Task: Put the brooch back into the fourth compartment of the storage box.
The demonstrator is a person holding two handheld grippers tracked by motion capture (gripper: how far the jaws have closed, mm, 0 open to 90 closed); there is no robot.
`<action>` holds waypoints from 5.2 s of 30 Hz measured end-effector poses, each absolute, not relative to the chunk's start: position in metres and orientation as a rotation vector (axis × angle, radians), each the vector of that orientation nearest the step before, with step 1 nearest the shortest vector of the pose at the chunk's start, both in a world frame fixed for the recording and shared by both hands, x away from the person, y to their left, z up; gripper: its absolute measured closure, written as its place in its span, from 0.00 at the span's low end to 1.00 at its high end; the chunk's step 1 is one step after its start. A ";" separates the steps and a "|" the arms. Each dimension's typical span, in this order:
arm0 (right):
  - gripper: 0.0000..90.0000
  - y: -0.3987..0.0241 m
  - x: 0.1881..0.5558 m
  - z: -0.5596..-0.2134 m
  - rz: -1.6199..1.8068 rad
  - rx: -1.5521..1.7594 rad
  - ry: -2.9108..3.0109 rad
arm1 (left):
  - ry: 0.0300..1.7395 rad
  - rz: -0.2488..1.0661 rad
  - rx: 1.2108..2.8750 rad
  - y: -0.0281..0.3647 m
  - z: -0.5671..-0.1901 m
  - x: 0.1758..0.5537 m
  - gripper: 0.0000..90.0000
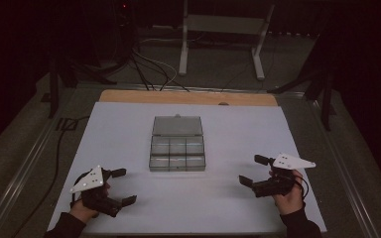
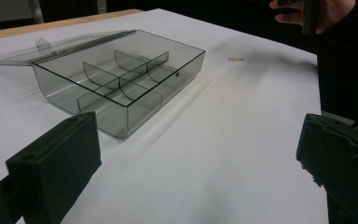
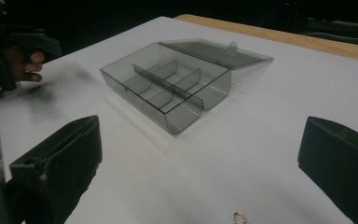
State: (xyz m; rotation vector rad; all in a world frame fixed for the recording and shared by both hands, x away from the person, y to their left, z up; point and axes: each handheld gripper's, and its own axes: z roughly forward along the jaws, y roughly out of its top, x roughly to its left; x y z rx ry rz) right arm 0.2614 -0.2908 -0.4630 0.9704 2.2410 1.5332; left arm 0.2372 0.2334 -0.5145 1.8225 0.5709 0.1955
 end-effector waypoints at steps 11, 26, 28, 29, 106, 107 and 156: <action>0.00 -0.292 0.276 -0.468 1.497 1.018 2.263 | 0.568 0.192 1.821 0.234 -0.514 0.237 0.01; 0.00 -0.292 0.294 -0.481 1.445 1.087 2.354 | 0.565 0.192 1.822 0.234 -0.514 0.237 0.01; 0.00 -0.292 0.296 -0.483 1.443 1.095 2.362 | 0.569 0.188 1.817 0.234 -0.514 0.238 0.01; 0.00 -0.292 0.297 -0.484 1.448 1.090 2.366 | 0.570 0.188 1.817 0.234 -0.514 0.238 0.01; 0.95 -0.283 0.296 -0.504 0.900 1.159 2.571 | 0.562 0.178 1.818 0.234 -0.514 0.237 0.01; 0.95 -0.283 0.296 -0.503 0.908 1.158 2.567 | 0.562 0.177 1.819 0.234 -0.514 0.237 0.01; 0.95 -0.236 0.309 -0.471 1.063 1.045 2.635 | 0.560 0.179 1.819 0.235 -0.514 0.236 0.01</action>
